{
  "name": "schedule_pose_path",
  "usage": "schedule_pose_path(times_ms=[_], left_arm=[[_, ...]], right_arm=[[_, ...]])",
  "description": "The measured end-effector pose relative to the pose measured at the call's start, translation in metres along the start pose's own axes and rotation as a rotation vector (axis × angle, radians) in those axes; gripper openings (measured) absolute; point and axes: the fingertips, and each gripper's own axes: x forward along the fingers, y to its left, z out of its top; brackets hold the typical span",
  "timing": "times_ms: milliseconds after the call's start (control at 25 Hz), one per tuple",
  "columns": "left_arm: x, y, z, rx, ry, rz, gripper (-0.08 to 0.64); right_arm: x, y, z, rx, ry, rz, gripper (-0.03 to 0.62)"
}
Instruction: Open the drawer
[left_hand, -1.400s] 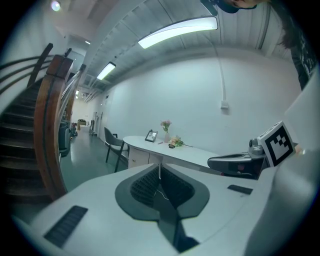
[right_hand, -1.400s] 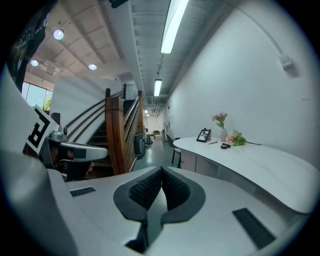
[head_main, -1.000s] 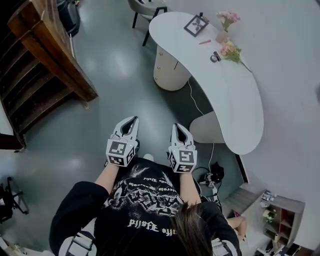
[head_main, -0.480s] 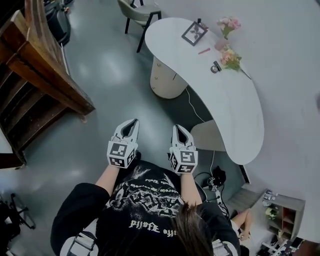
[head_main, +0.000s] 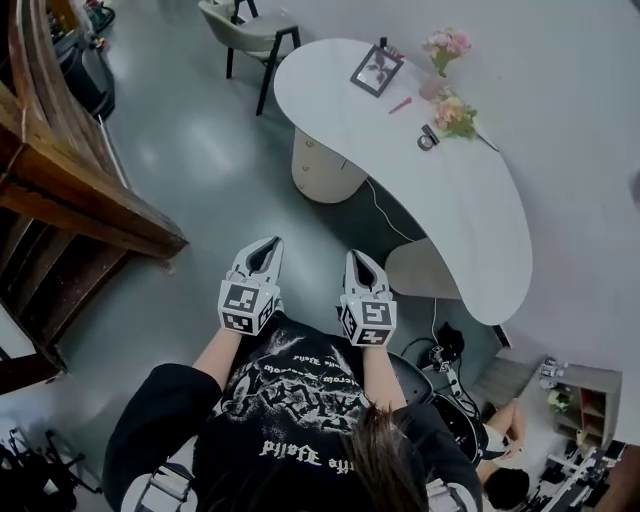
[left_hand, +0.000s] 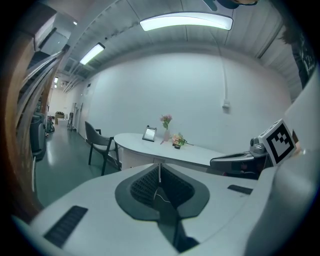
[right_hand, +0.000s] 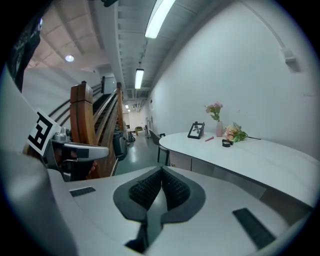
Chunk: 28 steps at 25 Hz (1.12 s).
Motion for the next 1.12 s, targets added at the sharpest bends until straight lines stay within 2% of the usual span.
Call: schedule_pose_path(times_ms=[240, 440, 640, 920, 1120], left_arm=[[0.010, 0.023, 0.004, 0.012, 0.011, -0.053, 0.028], [0.013, 0.039, 0.010, -0.010, -0.007, -0.045, 0.028], [0.015, 0.038, 0.016, 0.004, -0.008, -0.051, 0.028], [0.022, 0.047, 0.020, -0.010, -0.018, -0.016, 0.028], [0.041, 0.048, 0.020, -0.014, 0.000, 0.012, 0.028]], right_arm=[[0.016, 0.011, 0.002, 0.023, 0.000, -0.049, 0.026], [0.027, 0.021, -0.001, 0.023, 0.016, -0.048, 0.026], [0.035, 0.024, 0.002, 0.035, 0.012, -0.038, 0.026], [0.055, 0.025, 0.009, 0.031, 0.008, 0.007, 0.026], [0.068, 0.005, 0.014, 0.037, 0.003, 0.012, 0.026]])
